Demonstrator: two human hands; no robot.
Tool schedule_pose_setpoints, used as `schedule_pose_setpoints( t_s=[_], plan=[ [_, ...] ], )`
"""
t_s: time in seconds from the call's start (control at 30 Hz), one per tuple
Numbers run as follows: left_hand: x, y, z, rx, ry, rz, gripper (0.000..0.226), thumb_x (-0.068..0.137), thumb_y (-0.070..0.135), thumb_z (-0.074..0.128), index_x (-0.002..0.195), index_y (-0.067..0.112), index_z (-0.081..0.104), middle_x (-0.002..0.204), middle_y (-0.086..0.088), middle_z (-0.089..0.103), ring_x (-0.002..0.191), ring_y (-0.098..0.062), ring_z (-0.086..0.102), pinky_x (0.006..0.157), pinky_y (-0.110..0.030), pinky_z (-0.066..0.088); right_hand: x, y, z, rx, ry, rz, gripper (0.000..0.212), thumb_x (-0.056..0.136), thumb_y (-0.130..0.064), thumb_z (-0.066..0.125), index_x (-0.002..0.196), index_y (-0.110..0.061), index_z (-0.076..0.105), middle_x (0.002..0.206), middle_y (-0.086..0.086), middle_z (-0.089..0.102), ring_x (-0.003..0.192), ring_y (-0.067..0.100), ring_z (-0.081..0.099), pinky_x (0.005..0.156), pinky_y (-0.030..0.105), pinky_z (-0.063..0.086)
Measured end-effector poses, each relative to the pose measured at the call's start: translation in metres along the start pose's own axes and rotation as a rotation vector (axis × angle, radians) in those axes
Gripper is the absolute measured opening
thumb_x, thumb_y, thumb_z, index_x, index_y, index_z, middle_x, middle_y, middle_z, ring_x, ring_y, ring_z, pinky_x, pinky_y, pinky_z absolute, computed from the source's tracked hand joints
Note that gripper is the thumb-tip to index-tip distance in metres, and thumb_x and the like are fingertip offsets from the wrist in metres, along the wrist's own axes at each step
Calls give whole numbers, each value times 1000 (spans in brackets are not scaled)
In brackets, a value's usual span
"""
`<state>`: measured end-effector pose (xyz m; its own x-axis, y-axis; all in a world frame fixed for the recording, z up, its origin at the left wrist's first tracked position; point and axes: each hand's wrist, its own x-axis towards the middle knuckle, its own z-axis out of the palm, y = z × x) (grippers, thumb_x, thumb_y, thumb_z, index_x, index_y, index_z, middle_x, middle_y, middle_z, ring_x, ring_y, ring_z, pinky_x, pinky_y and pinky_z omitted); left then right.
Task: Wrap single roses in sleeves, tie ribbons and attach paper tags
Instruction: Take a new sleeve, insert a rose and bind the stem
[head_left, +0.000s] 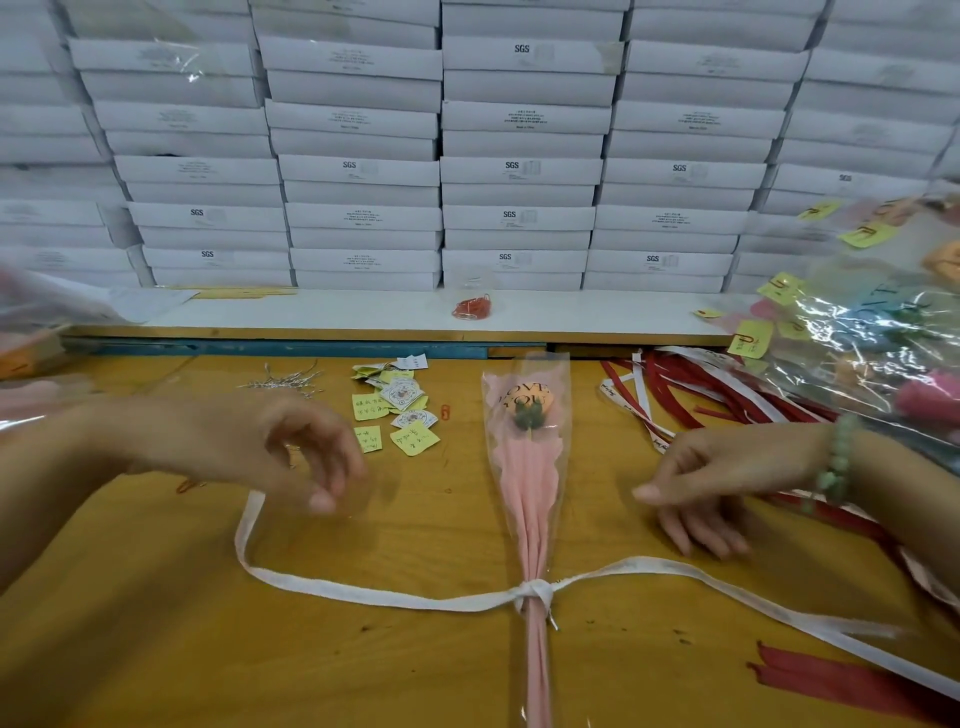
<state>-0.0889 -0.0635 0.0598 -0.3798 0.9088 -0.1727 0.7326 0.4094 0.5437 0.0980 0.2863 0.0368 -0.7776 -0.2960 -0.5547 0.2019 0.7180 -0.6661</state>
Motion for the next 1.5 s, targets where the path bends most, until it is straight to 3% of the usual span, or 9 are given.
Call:
schedule_pose_setpoints(
  t_s=[0.13, 0.4, 0.67, 0.8, 0.87, 1.07, 1.23, 1.37, 1.5],
  plan=[
    [10, 23, 5, -81, 23, 158, 16, 83, 34, 72, 97, 40, 70, 97, 14, 70, 99, -9, 65, 80, -23, 53, 12, -13, 13, -150, 331, -180, 41, 76, -68, 59, 79, -28, 69, 70, -5, 62, 64, 10, 55, 64, 27, 45],
    [22, 62, 71, 20, -121, 196, 26, 82, 49, 70, 104, 39, 59, 103, 24, 56, 96, 1, 54, 80, -20, 49, 30, -31, 38, -23, 160, -292, 11, 80, -27, 75, 88, -19, 71, 74, -14, 63, 66, 16, 51, 60, 21, 42],
    [16, 73, 83, 274, -110, 165, 21, 89, 25, 54, 103, 40, 46, 95, 17, 51, 86, -3, 49, 70, -21, 47, 36, -27, 43, 56, 139, -319, 6, 83, -17, 74, 83, -22, 71, 67, -6, 61, 58, 4, 49, 55, 15, 39],
    [18, 72, 83, 453, -99, 111, 2, 94, 33, 46, 93, 35, 46, 84, 11, 51, 78, -7, 48, 65, -24, 40, 36, -25, 43, 96, 122, -324, 6, 85, -16, 72, 84, -21, 71, 63, -15, 61, 54, 0, 51, 53, 11, 40],
    [19, 68, 80, 491, -34, 127, 18, 94, 40, 44, 85, 26, 52, 80, 6, 54, 76, -9, 50, 62, -25, 40, 37, -25, 44, 95, 118, -327, 7, 85, -16, 72, 84, -22, 70, 64, -15, 61, 54, 0, 51, 53, 11, 40],
    [25, 60, 68, -259, -70, 165, 30, 83, 41, 69, 56, 31, 62, 82, 10, 58, 74, -3, 55, 68, -22, 43, 37, -25, 44, 134, 116, -326, 10, 85, -13, 71, 83, -23, 70, 62, -14, 60, 52, 1, 49, 52, 10, 40],
    [28, 61, 79, -779, -77, 247, 13, 87, 23, 67, 82, 19, 78, 119, 1, 68, 115, -19, 62, 95, -28, 51, 37, -25, 45, 149, 110, -323, 10, 85, -13, 71, 84, -22, 70, 63, -14, 61, 52, 1, 50, 52, 11, 40],
    [34, 61, 96, -1044, -55, 291, 22, 91, 14, 64, 108, 6, 73, 116, -17, 69, 112, -30, 63, 100, -44, 50, 37, -27, 46, 173, 101, -330, 12, 86, -12, 69, 83, -23, 69, 62, -15, 62, 52, -1, 52, 52, 10, 41],
    [37, 60, 106, -1129, -60, 238, 27, 91, 17, 61, 114, 7, 70, 100, -14, 72, 97, -25, 69, 84, -30, 55, 37, -28, 46, 184, 102, -335, 11, 88, -12, 67, 85, -22, 68, 66, -15, 64, 53, -1, 54, 52, 9, 43]
  ],
)
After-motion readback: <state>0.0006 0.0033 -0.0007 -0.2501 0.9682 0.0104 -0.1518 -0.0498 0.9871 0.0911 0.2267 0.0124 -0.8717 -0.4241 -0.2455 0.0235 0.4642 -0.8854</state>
